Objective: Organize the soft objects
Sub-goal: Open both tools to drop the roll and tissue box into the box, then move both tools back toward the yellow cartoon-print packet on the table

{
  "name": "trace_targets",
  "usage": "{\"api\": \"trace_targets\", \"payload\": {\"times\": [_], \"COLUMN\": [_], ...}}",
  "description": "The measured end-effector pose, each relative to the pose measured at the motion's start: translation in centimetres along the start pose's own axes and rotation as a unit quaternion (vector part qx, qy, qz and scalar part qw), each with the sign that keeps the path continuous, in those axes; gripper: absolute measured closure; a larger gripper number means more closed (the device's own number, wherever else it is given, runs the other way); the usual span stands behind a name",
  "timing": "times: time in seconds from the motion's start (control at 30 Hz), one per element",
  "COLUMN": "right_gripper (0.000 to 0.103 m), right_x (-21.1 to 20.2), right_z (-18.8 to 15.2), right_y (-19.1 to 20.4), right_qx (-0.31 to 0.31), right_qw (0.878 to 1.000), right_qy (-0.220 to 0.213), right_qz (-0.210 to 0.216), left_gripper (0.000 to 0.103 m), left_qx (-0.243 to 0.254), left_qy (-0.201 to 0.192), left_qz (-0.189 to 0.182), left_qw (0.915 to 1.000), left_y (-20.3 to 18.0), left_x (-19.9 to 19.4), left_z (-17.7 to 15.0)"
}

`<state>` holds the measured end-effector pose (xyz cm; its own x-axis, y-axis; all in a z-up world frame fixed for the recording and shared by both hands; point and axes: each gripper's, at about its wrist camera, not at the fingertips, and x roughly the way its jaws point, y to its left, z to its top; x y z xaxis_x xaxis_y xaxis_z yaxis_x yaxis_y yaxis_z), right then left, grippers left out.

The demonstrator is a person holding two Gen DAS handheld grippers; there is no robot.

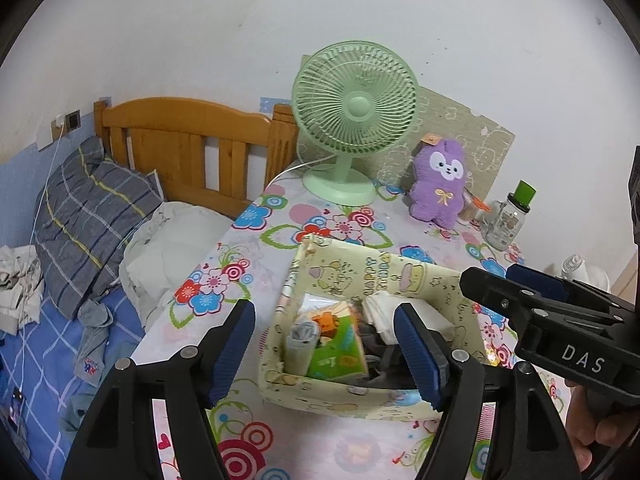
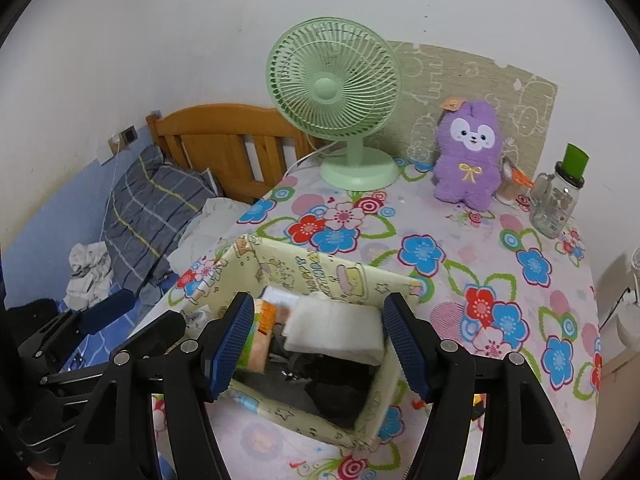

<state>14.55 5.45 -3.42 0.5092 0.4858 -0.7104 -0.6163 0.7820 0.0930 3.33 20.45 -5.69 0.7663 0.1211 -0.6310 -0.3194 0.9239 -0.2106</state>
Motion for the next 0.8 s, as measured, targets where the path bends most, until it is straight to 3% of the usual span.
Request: {"api": "trace_targets", "payload": {"times": [0.8], "right_gripper": [0.033], "right_x": [-2.1], "right_z": [-3.6], "right_y": [-8.1], "right_qx": [0.064], "right_qw": [0.998], "right_qy": [0.008], "right_qz": [-0.029], "left_gripper": [0.024], "left_qx": [0.062], "left_qy": [0.017], "left_qz": [-0.023], "left_qw": [0.9977], "left_y": [-7.3], "left_x": [0.6], "left_z": [-1.6]}}
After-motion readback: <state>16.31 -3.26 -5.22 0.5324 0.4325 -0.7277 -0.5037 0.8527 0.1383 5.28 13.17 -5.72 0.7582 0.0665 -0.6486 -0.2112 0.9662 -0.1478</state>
